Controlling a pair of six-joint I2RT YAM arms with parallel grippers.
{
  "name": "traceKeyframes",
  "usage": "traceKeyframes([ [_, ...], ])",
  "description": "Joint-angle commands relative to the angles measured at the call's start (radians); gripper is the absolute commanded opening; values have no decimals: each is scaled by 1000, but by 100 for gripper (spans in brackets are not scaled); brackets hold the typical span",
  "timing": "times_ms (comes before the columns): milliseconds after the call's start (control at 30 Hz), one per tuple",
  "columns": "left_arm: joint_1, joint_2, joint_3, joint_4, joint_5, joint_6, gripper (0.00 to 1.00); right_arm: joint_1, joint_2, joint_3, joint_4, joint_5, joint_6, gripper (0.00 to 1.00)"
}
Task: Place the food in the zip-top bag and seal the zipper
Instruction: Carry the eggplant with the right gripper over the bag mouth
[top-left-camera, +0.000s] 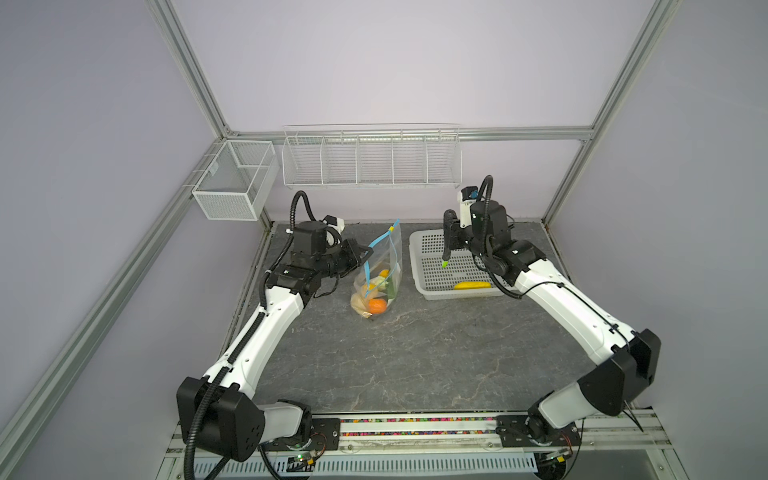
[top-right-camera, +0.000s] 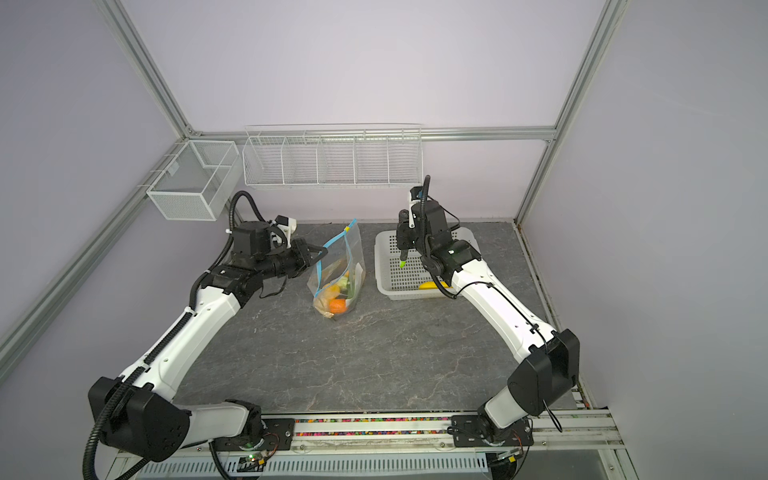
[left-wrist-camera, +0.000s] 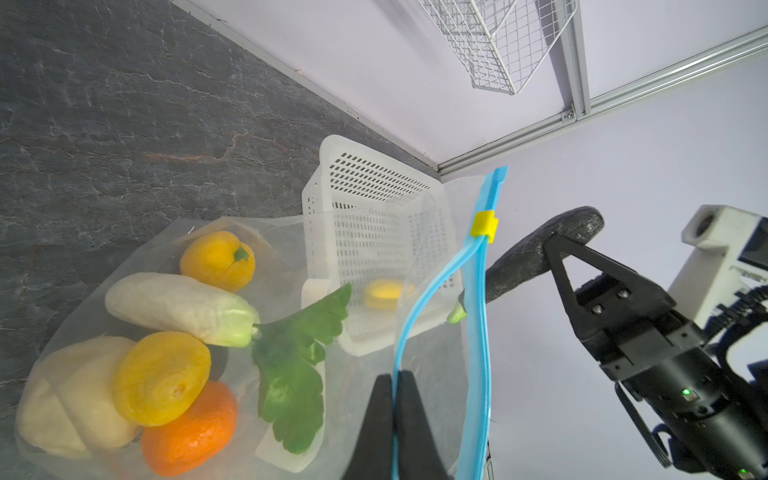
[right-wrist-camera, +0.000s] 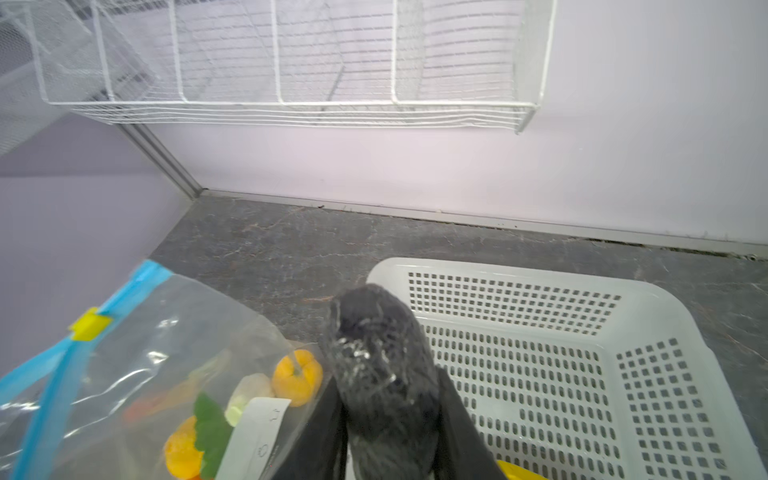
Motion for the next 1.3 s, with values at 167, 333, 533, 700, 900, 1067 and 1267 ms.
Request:
traceKeyframes([
  [167,2,-4,49,18,-14,-17,0,80,-32,64,120,-78,35,27],
  [333,3,-10,61,10,-17,-11,0,144,-20,120,172,-90,22,27],
  [533,3,-9,74,3,-19,-12,0,210,-6,135,269,-124,23,26],
  [700,3,-10,88,-2,-24,-12,0,274,11,100,368,-112,9,26],
  [900,4,-16,89,-6,-27,-13,0,313,70,95,412,-108,18,26],
  [1067,3,-24,85,-8,-30,-11,0,318,87,74,395,-94,43,28],
  [1267,3,-28,85,-8,-29,-9,0,327,84,32,369,-74,50,29],
])
